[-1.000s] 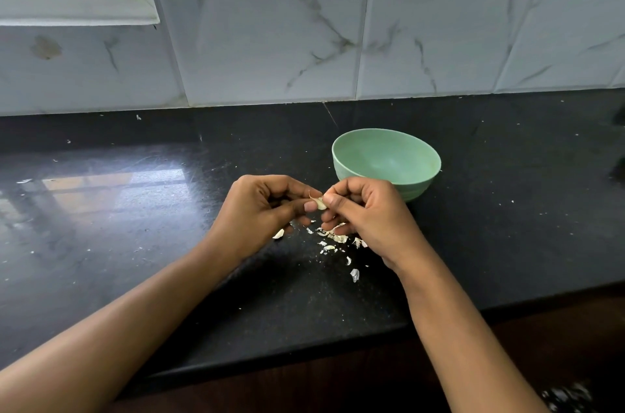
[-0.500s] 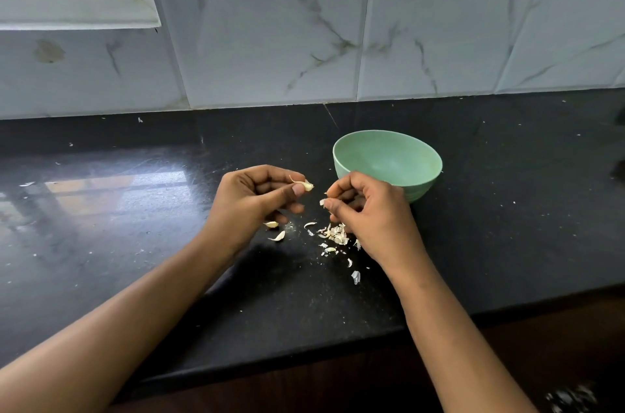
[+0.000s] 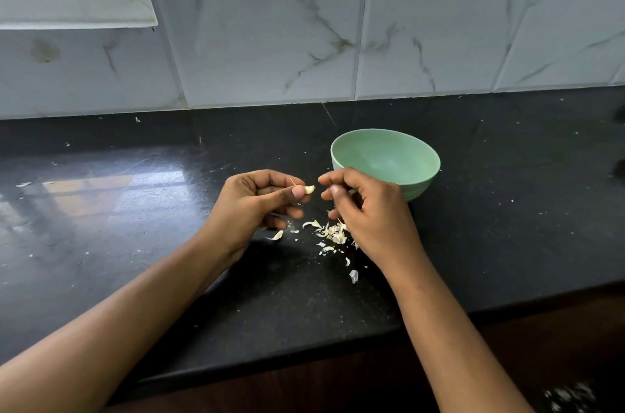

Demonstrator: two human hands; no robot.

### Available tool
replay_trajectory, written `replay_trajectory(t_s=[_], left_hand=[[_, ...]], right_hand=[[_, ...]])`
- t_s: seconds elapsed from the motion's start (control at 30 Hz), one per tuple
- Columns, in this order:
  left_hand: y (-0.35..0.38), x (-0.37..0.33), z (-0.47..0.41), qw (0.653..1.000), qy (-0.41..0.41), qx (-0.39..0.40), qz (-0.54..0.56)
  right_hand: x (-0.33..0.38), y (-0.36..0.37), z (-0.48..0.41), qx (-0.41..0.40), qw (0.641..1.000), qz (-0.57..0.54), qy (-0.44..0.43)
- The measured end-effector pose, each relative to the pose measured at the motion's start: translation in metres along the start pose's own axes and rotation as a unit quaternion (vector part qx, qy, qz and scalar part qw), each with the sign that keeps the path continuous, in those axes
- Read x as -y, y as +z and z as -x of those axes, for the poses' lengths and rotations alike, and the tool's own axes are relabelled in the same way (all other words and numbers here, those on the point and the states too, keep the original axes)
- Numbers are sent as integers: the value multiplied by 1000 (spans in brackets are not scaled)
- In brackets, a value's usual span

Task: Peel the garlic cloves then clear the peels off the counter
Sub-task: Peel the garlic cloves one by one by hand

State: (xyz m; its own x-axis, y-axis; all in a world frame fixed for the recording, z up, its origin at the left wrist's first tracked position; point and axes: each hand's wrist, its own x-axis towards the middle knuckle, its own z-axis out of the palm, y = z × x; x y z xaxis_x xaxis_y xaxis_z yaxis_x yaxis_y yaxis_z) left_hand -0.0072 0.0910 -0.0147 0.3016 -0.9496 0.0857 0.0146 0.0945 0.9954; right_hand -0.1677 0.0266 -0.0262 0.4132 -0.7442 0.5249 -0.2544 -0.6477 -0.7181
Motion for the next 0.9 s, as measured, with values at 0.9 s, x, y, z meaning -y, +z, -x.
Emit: replay_trajectory(t_s=[0.9], left_hand=[[5, -1, 5, 998, -3, 19, 63]], right_hand=[[8, 7, 3, -23, 988, 42, -150]])
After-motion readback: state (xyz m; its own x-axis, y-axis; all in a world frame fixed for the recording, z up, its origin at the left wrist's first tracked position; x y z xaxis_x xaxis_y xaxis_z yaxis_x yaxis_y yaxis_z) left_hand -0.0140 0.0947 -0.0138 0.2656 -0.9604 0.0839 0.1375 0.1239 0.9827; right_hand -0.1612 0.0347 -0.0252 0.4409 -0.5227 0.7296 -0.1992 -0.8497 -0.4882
